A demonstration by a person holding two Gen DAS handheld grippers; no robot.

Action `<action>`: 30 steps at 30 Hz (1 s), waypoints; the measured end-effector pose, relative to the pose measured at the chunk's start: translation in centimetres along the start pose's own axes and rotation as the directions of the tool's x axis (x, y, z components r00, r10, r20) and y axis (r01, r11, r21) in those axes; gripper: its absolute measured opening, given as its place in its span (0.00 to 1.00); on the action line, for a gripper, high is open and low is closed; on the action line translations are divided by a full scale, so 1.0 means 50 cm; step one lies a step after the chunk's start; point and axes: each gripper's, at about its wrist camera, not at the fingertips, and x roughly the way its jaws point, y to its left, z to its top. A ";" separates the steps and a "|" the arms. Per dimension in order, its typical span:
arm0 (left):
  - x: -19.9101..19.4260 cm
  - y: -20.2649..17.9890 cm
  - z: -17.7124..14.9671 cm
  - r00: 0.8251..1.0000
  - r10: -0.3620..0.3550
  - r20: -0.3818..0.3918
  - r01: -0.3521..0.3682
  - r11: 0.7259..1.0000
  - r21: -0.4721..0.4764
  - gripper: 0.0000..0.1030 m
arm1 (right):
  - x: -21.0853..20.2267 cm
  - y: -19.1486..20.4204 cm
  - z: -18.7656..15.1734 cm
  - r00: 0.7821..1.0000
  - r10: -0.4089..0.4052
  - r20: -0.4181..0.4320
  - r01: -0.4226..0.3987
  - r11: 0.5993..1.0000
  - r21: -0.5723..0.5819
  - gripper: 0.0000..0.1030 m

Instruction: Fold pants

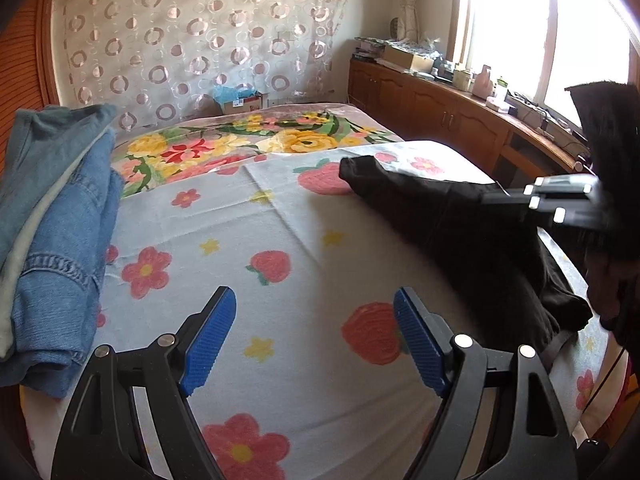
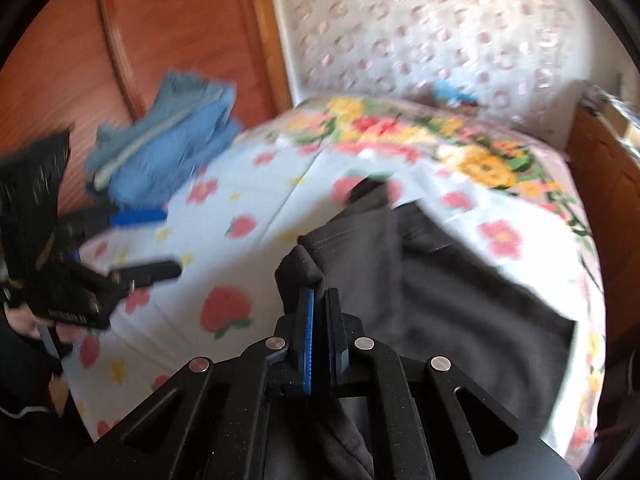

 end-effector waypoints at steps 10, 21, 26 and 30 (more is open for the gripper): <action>0.016 -0.062 0.017 0.999 -0.040 -0.015 0.041 0.997 0.059 0.80 | -0.042 -0.068 -0.009 0.992 -0.108 0.071 0.102 0.991 0.088 0.05; 0.043 -0.100 0.010 0.997 -0.056 -0.058 0.061 0.994 0.091 0.80 | -0.030 -0.174 -0.084 0.934 -0.357 -0.032 0.355 0.908 0.224 0.06; 0.048 -0.113 0.006 0.996 -0.056 -0.070 0.063 0.993 0.097 0.80 | -0.020 -0.170 -0.089 0.927 -0.372 -0.046 0.372 0.900 0.227 0.13; 0.052 -0.123 0.001 0.995 -0.061 -0.082 0.070 0.992 0.104 0.80 | -0.006 -0.189 -0.071 0.936 -0.346 -0.064 0.351 0.904 0.243 0.22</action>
